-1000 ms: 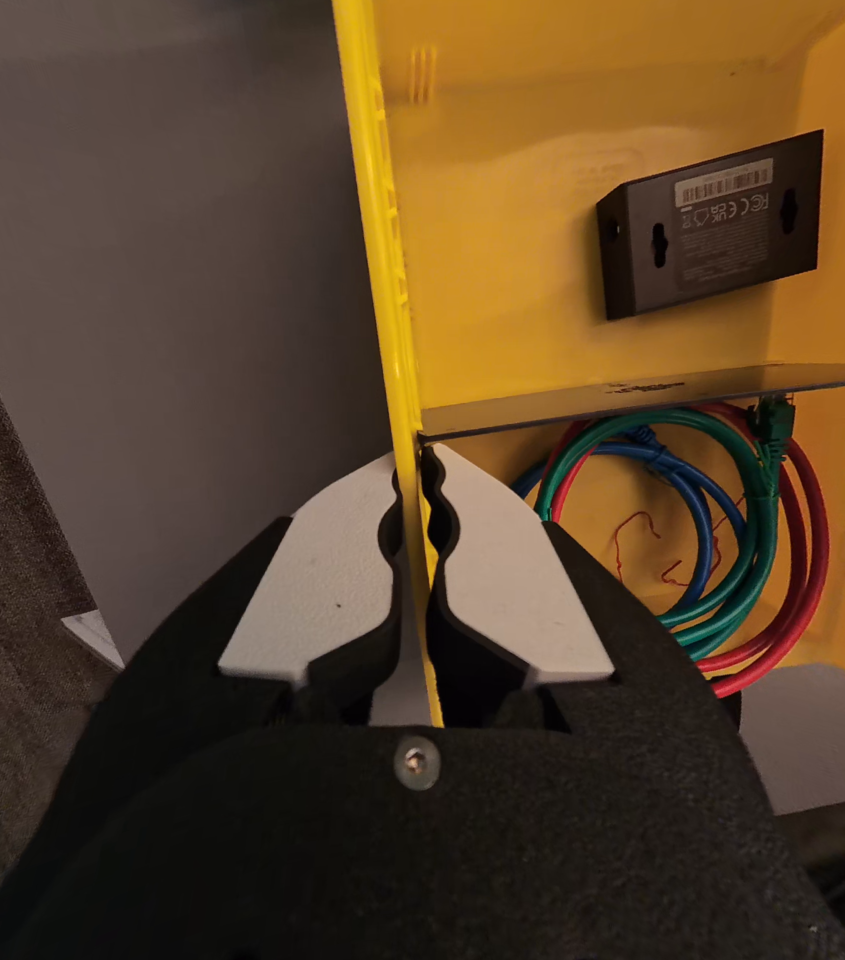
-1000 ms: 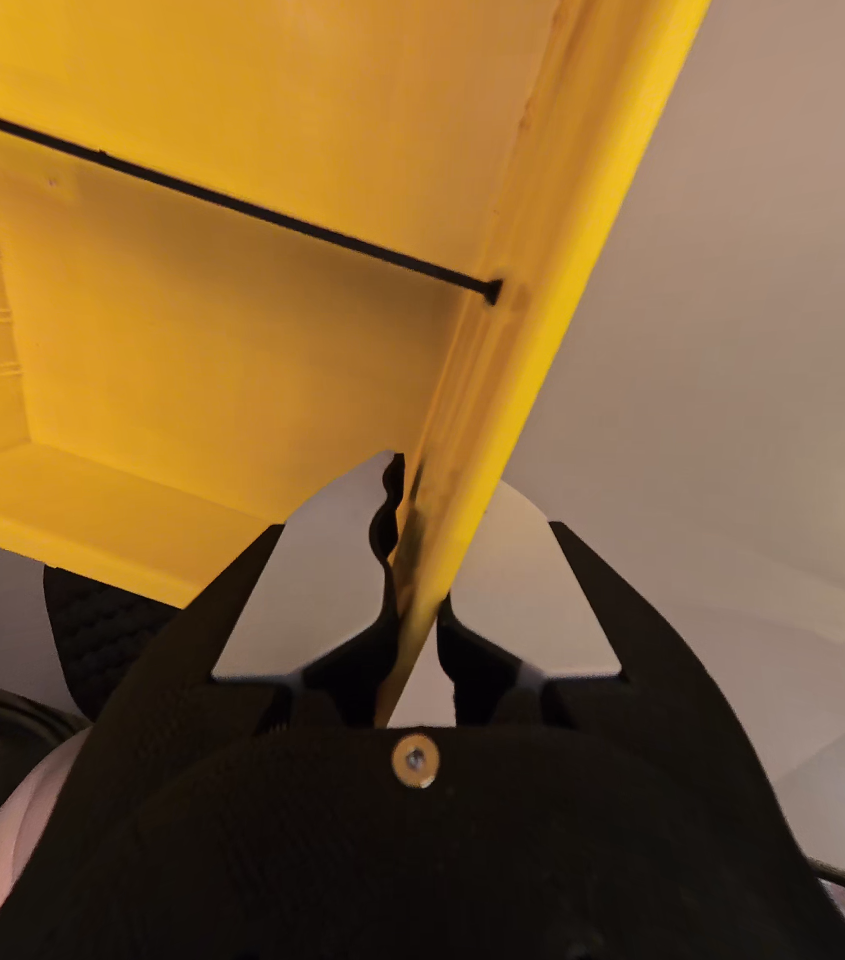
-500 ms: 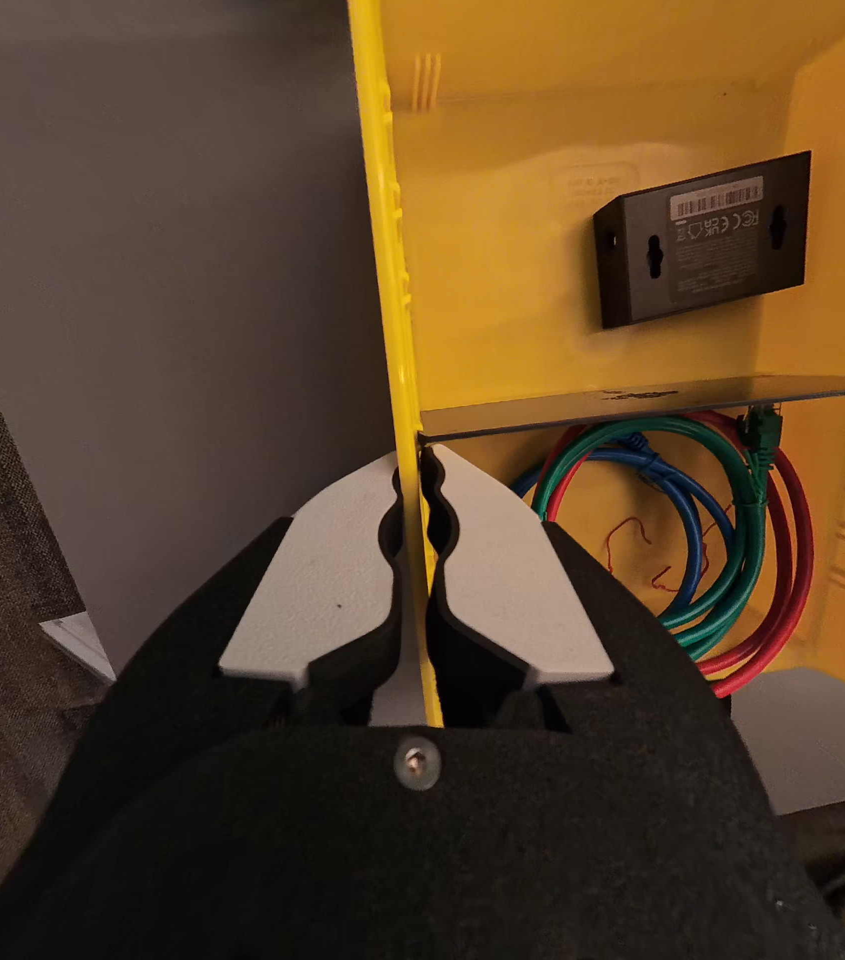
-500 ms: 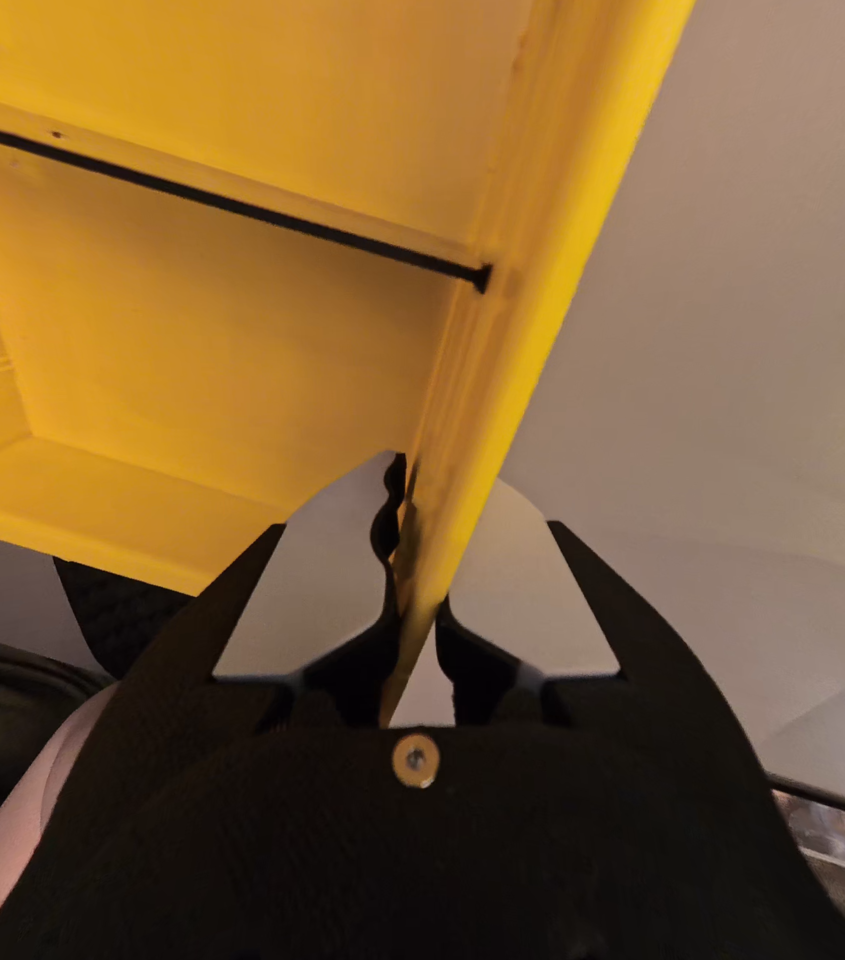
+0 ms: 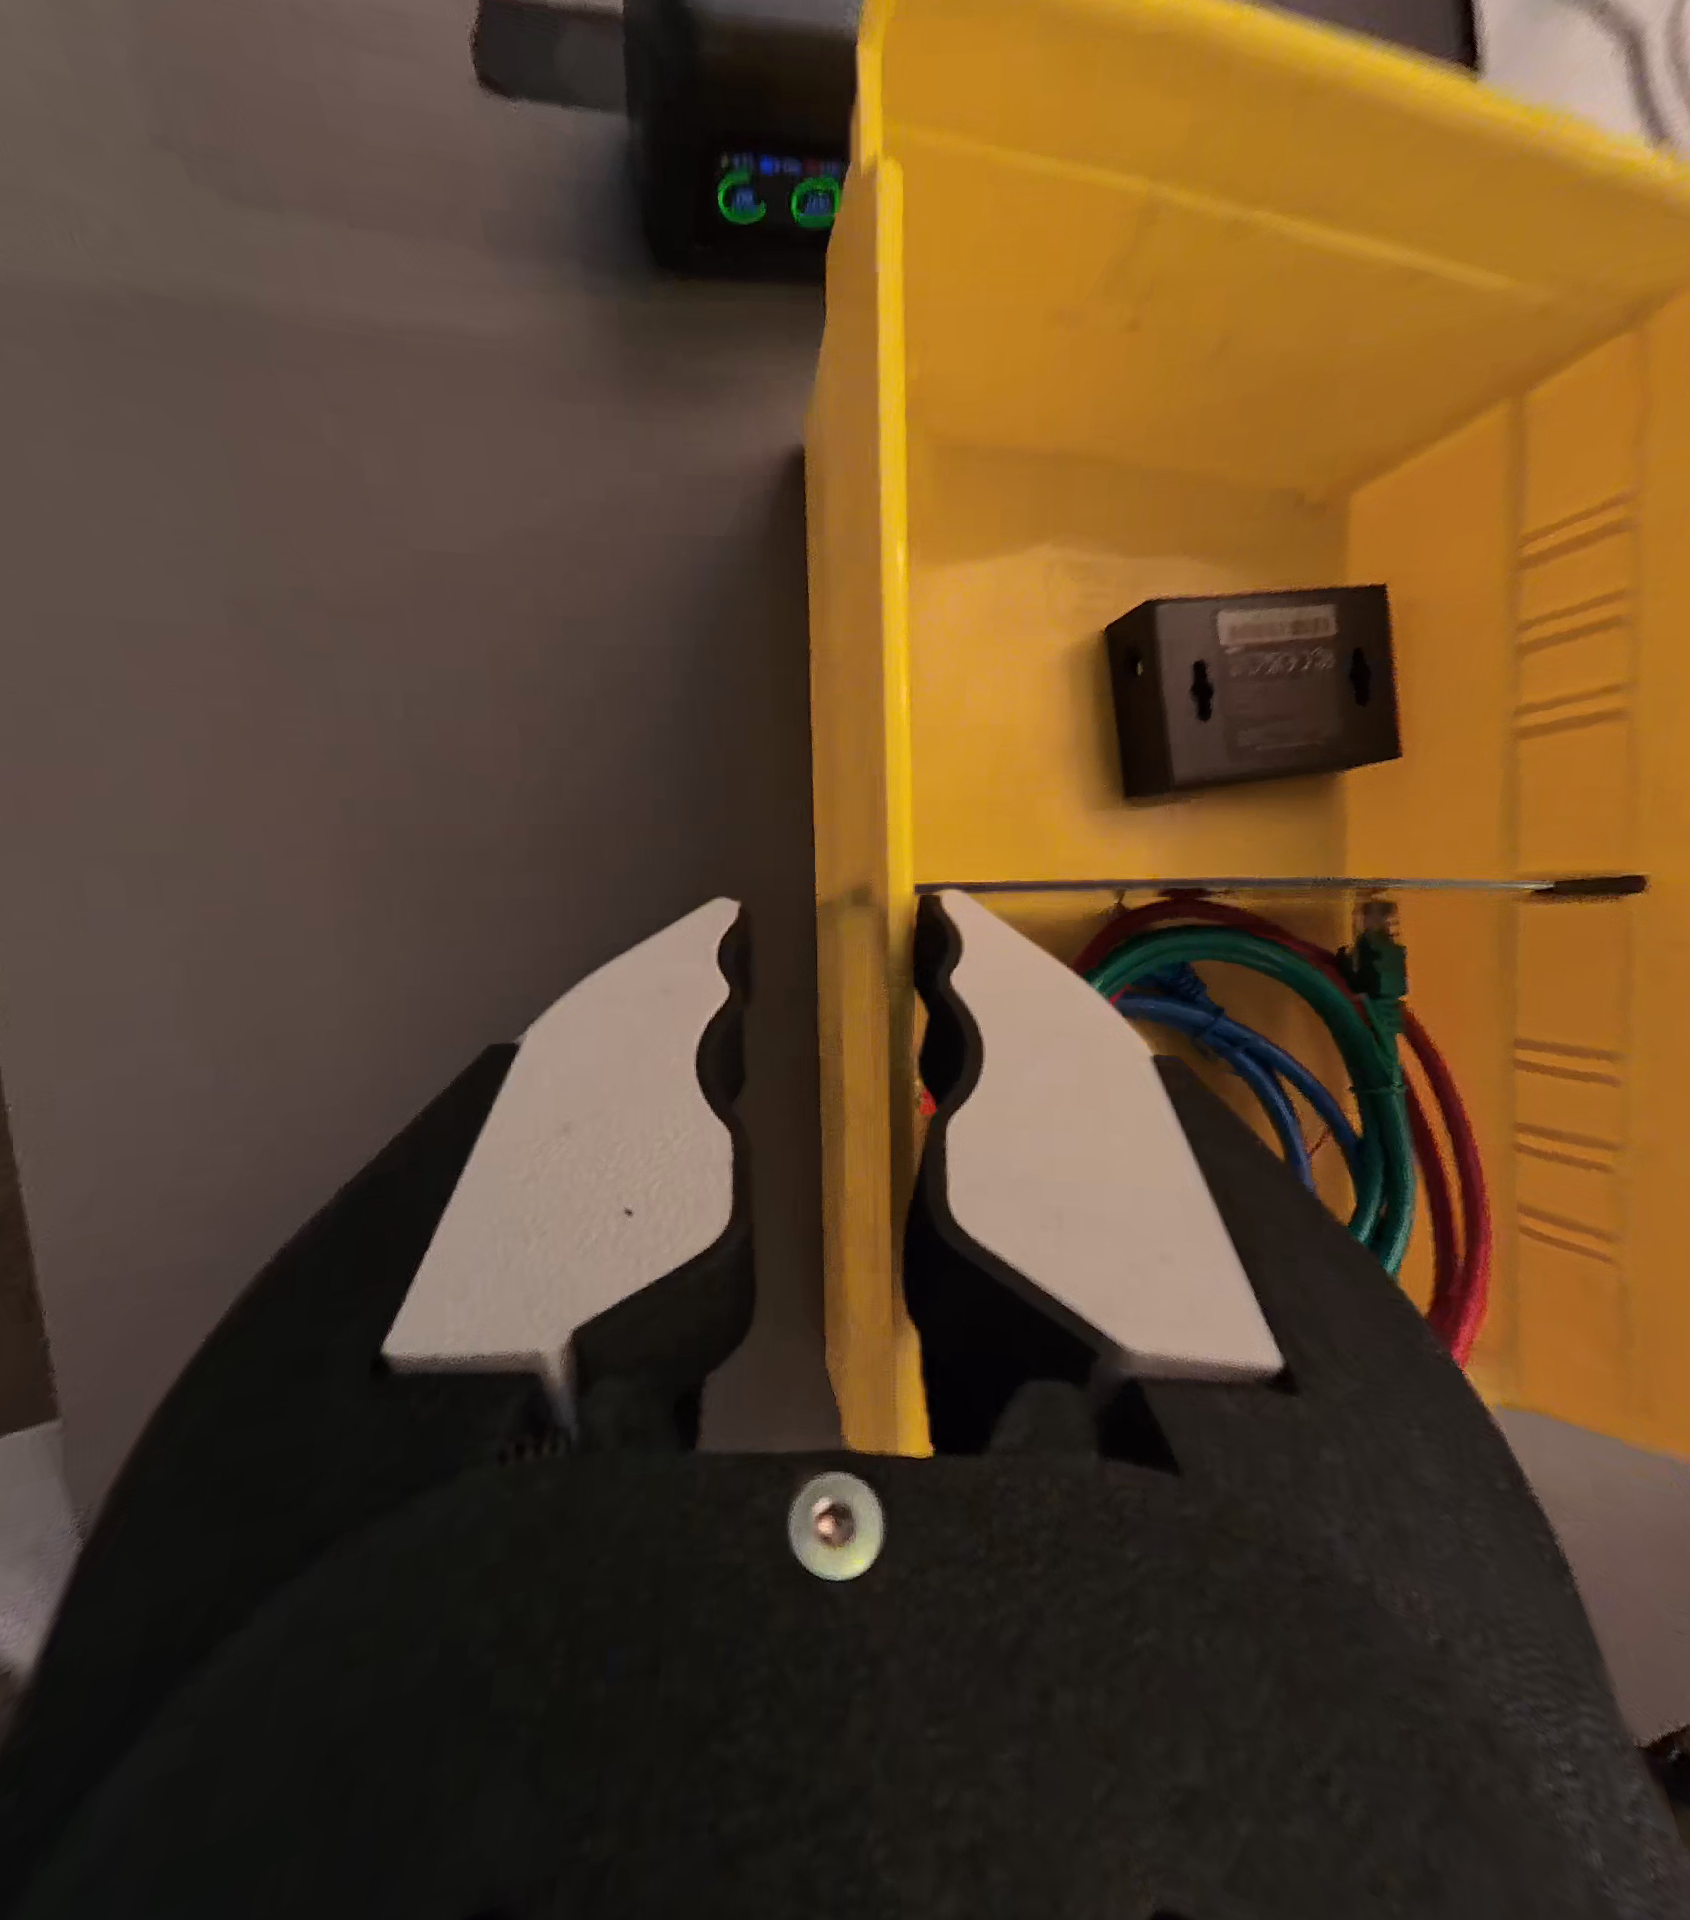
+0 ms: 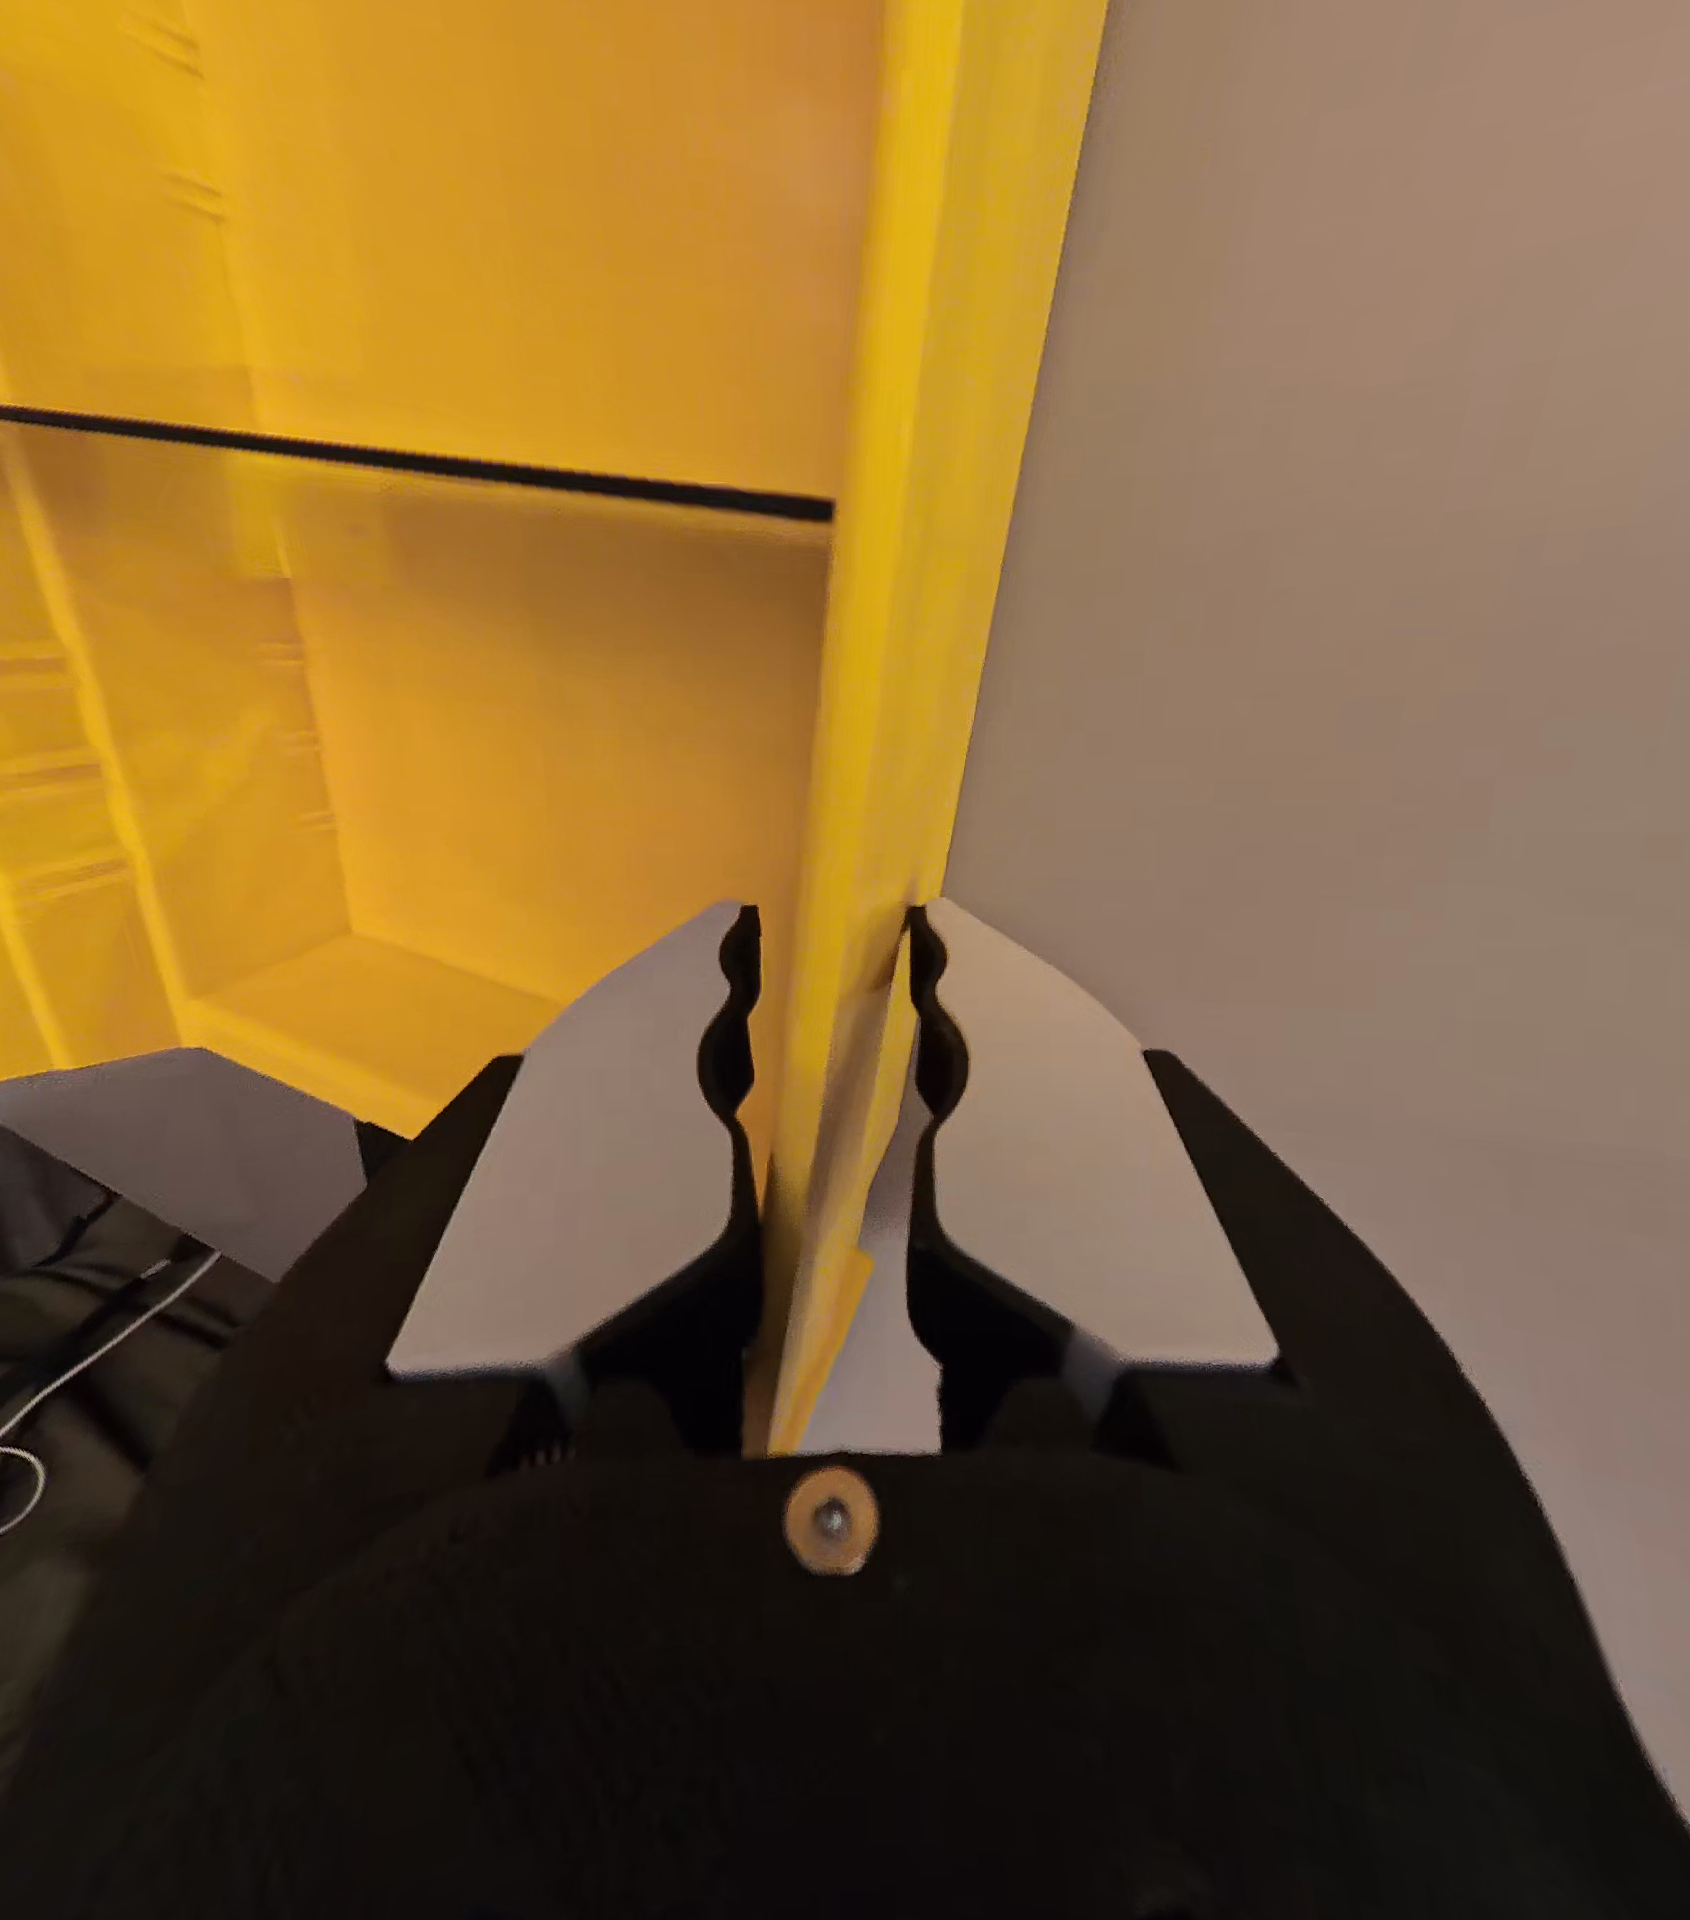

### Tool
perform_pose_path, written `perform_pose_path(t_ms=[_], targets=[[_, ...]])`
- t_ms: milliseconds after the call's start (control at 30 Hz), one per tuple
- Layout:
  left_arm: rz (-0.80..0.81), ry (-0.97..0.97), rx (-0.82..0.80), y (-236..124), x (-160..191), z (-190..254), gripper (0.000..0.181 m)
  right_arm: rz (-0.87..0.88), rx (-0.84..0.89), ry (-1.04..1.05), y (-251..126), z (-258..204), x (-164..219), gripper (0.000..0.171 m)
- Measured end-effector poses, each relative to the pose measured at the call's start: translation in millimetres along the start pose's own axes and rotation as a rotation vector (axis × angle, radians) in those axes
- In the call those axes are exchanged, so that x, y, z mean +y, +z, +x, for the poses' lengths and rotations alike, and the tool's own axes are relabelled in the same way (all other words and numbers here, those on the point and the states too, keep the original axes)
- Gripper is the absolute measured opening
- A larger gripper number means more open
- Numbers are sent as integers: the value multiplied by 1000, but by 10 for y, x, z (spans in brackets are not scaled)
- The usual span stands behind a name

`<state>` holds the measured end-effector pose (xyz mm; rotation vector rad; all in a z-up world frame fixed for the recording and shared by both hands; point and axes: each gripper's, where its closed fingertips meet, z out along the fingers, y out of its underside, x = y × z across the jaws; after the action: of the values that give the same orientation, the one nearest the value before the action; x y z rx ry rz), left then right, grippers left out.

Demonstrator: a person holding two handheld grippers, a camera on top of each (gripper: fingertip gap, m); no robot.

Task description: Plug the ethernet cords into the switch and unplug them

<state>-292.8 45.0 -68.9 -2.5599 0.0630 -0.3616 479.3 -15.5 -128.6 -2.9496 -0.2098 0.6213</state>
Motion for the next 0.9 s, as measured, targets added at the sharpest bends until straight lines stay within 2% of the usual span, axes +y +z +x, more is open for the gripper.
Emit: perform_pose_path(t_ms=[133, 267, 400, 533, 700, 767, 900], targets=[[97, -66, 126, -220, -69, 19, 31, 145, -19, 87, -249, 9, -61, 23], [276, -61, 132, -686, -319, -128, 35, 335, -27, 166, -596, -103, -79, 21], [505, -54, 134, -1391, -633, -233, 42, 533, 173, 167, -974, -52, 77, 20], [666, -13, 24, -2034, -762, -336, 45, 771, 436, 93, -1658, -102, 253, 20], [804, 102, -23, -2772, -822, -109, 59, 1110, 619, -127, -2683, -702, 348, 30], [882, 162, -31, -3095, -864, 78, 61, 1216, 690, -196, -3039, -1000, 395, 42], [1070, 277, -34, -3644, -968, 619, 74, 1403, 813, -347, -3617, -1719, 421, 51]])
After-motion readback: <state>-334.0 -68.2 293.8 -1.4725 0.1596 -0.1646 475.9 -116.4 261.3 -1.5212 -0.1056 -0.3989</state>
